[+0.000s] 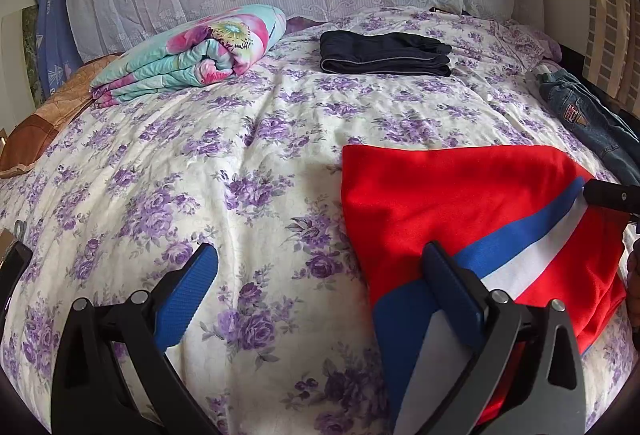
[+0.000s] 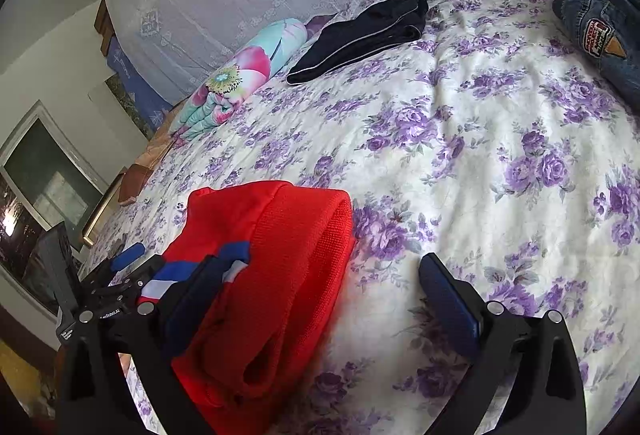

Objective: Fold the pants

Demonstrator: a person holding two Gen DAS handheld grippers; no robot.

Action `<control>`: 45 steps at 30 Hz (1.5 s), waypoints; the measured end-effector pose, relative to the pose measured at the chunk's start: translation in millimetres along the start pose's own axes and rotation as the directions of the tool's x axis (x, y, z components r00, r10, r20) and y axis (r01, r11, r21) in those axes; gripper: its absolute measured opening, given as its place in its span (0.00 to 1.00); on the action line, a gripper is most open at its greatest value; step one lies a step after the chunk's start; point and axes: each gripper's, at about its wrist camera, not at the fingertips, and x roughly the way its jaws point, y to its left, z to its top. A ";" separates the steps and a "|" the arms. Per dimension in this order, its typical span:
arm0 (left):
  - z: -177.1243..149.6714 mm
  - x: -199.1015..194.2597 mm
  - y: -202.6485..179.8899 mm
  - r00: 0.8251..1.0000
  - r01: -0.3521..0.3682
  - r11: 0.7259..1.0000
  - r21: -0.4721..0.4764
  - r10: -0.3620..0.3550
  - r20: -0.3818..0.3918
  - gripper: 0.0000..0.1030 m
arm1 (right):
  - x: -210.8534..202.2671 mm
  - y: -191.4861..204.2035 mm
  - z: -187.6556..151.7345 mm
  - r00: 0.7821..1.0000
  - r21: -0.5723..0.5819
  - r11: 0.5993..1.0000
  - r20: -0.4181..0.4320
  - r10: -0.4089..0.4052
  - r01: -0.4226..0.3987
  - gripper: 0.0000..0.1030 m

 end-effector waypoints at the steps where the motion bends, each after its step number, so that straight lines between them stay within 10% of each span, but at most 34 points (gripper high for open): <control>1: 0.0 0.0 -0.2 1.000 0.000 1.000 0.000 0.000 0.000 0.96 | -0.1 0.1 0.1 1.000 -0.001 1.000 0.001 -0.001 0.001 0.97; 34: -6.9 -3.1 10.2 0.996 0.071 0.993 -0.099 -0.075 -0.046 0.96 | 5.6 8.5 -4.6 0.998 -0.039 0.999 -0.056 -0.010 0.008 0.97; 37: -8.8 -6.9 18.0 0.976 0.182 0.967 -0.176 -0.199 -0.083 0.95 | 3.3 11.8 -7.1 0.995 -0.056 0.998 -0.095 0.018 -0.023 0.97; 41: -14.1 0.8 3.9 0.878 0.422 0.883 -0.206 -0.455 -0.149 0.95 | 9.1 11.4 -2.7 0.988 -0.033 0.996 -0.135 0.072 -0.077 0.97; 45: -14.3 17.9 -17.4 0.887 0.398 0.903 -0.164 -0.424 -0.182 0.96 | 20.3 22.6 2.6 0.986 -0.082 0.995 -0.156 0.049 -0.063 0.97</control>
